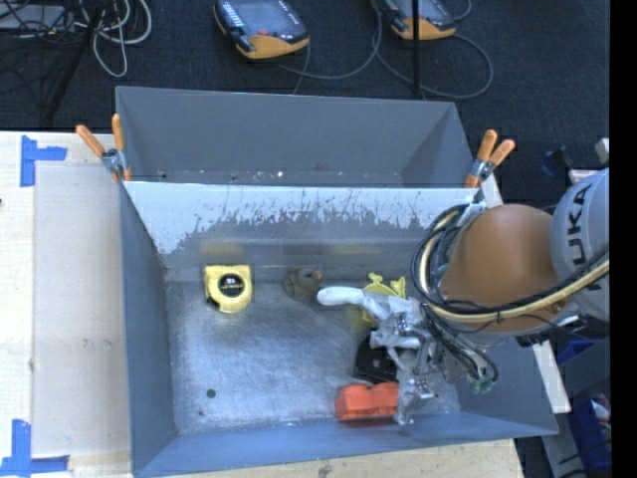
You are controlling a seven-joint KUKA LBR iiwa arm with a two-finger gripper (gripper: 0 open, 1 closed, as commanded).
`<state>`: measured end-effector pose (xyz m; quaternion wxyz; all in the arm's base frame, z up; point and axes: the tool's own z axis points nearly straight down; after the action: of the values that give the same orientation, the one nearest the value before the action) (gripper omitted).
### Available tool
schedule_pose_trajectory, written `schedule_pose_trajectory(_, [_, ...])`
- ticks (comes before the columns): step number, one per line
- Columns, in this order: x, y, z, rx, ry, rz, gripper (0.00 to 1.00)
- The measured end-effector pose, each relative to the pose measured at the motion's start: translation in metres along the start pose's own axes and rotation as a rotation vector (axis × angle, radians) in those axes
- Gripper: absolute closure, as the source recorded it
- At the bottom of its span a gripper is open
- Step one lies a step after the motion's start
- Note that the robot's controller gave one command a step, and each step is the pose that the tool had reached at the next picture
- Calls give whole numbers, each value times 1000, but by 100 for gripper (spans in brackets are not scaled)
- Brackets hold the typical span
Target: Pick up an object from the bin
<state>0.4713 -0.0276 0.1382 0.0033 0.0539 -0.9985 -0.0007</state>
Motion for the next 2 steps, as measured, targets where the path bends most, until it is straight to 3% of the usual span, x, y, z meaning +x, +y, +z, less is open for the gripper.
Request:
schedule_pose_trajectory(1, [-13, -1, 16, 2, -5, -87, 0])
schedule_pose_trajectory(2, [-13, 4, 54, 6, -32, -272, 0])
